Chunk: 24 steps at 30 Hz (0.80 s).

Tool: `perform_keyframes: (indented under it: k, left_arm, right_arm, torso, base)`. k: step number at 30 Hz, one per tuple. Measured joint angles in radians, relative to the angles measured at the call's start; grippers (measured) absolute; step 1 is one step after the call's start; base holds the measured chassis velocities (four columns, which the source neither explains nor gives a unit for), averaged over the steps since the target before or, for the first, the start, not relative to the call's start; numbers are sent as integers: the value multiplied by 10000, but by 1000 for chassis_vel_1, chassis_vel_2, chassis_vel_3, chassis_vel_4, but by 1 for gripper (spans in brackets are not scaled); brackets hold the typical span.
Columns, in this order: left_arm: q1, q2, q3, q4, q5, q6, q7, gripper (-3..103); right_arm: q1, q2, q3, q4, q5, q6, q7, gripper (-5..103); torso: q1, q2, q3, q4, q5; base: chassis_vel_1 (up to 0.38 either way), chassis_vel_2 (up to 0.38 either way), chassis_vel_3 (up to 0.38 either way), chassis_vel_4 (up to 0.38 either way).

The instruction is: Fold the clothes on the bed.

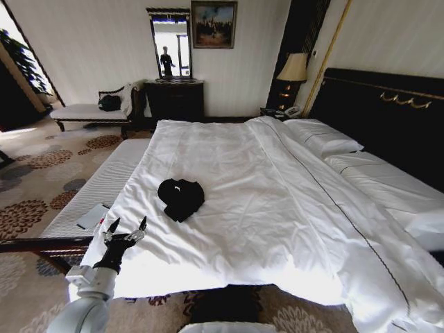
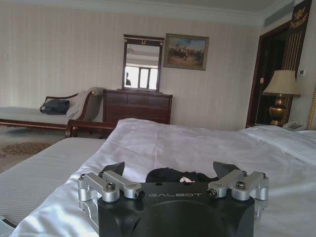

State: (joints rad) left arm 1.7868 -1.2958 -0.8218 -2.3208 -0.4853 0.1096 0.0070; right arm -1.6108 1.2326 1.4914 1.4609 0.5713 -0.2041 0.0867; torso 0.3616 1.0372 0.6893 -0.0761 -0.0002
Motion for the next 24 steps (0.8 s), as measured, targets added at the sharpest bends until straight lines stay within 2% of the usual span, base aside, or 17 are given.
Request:
perform_keyframes:
  k: [1, 2, 4, 7, 8, 9, 12, 14, 17, 19, 20, 24]
  left_arm:
    - [0, 0, 0, 0, 0, 0, 0, 100]
    - [-15, 0, 16, -6, 0, 0, 0, 100]
    - [-24, 1, 27, -11, 4, 0, 0, 100]
    - [-74, 12, 89, -43, 10, 0, -1, 100]
    - [-74, 12, 89, -43, 10, 0, -1, 100]
    - [-92, 23, 109, -45, 12, 0, 0, 100]
    - [-111, 41, 191, -45, 49, 2, 0, 100]
    - [-110, 41, 207, -44, 63, 1, 0, 100]
    - [-86, 32, 249, -53, 106, 2, 0, 100]
    - [-82, 32, 249, -61, 107, 2, 0, 100]
    - [-76, 32, 249, -70, 108, 2, 0, 100]
    - [-55, 47, 244, -74, 109, 2, 0, 100]
  right_arm:
    - [0, 0, 0, 0, 0, 0, 0, 22]
    - [-31, 0, 68, 107, 26, 1, 16, 33]
    - [-68, 0, 116, 188, 42, 3, 18, 33]
    - [-274, 31, 277, 647, 236, 9, 7, 50]
    - [-274, 31, 277, 647, 236, 9, 7, 50]
    - [-348, 62, 310, 853, 356, 21, -38, 54]
    - [-690, 248, 322, 1746, 958, 297, -459, 71]
    - [-768, 303, 295, 1975, 1083, 373, -555, 71]
    - [-1057, 616, -66, 3067, 1289, 906, -903, 87]
    - [-1106, 670, -153, 3250, 1297, 1001, -961, 87]
    - [-1232, 810, -370, 3706, 1293, 1200, -1107, 97]
    - [-1452, 1059, -924, 4437, 1238, 1624, -1387, 100]
  torso:
    - [0, 0, 0, 0, 0]
    - [0, 0, 0, 8, 0]
    - [1, 0, 0, 8, 0]
    - [0, 0, 0, 0, 0]
    - [0, 0, 0, 0, 0]
    - [0, 0, 0, 1, 0]
    - [0, 0, 0, 4, 0]
    - [0, 0, 0, 4, -1]
    - [1, 0, 0, 5, 0]
    - [0, 0, 0, 6, -1]
    - [0, 0, 0, 6, 0]
    - [0, 0, 0, 4, 0]
  base:
    - [0, 0, 0, 0]
    - [0, 0, 0, 0]
    - [0, 0, 0, 0]
    - [0, 0, 0, 0]
    - [0, 0, 0, 0]
    - [0, 0, 0, 0]
    - [0, 0, 0, 0]
    - [0, 0, 0, 0]
    - [0, 0, 0, 0]
    - [0, 0, 0, 0]
    - [0, 0, 0, 0]
    - [0, 0, 0, 0]
